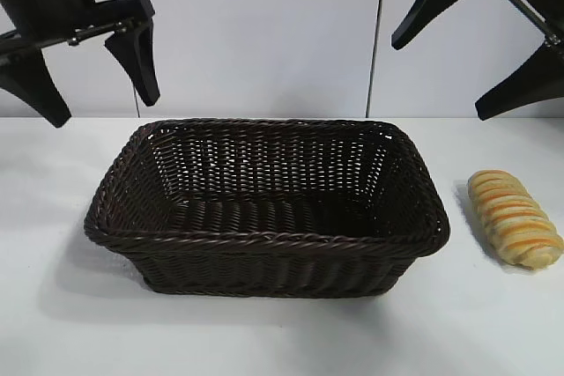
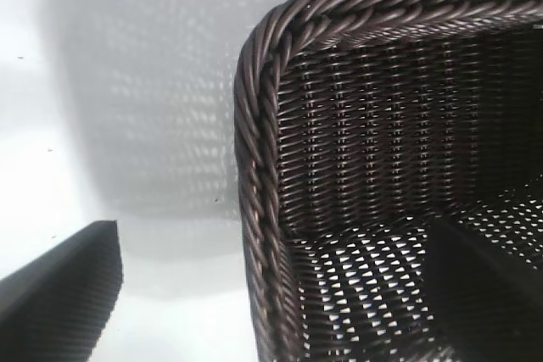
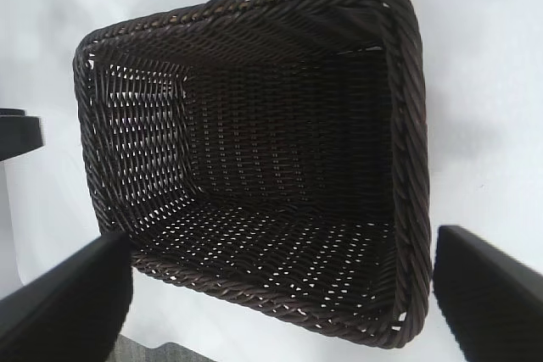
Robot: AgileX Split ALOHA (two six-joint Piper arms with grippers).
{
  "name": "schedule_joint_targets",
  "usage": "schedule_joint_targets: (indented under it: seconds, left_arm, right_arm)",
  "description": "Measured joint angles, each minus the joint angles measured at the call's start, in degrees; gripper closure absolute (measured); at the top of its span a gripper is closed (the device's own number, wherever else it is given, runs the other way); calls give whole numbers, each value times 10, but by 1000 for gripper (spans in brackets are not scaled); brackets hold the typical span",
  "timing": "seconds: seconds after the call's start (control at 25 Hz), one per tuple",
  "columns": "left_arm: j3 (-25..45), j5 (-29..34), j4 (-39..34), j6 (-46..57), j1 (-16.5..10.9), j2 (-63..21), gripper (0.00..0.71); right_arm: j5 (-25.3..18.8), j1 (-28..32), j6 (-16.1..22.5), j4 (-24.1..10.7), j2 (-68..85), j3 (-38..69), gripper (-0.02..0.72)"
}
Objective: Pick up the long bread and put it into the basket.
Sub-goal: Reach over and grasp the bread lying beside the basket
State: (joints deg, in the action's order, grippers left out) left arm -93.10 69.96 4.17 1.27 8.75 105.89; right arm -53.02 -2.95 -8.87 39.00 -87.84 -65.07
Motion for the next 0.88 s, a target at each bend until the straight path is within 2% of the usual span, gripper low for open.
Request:
schedule_joint_targets:
  seconds: [0.32, 0.44, 0.56, 0.76, 0.88]
  left_arm:
    - [-37, 4, -29, -16, -194, -47, 16]
    - [-37, 7, -36, -25, -244, -76, 16]
    - [-37, 8, -35, -39, -262, -112, 16]
    - [-37, 16, -31, -44, -260, -196, 16]
    - [-35, 19, -33, -44, -247, -272, 16]
  right_arm:
    - [0, 0, -4, 0, 0, 0, 42]
    - [0, 0, -4, 0, 0, 0, 42]
    - [0, 0, -5, 0, 0, 0, 42]
    - [0, 0, -12, 0, 0, 0, 42]
    - [0, 0, -16, 0, 0, 0, 42]
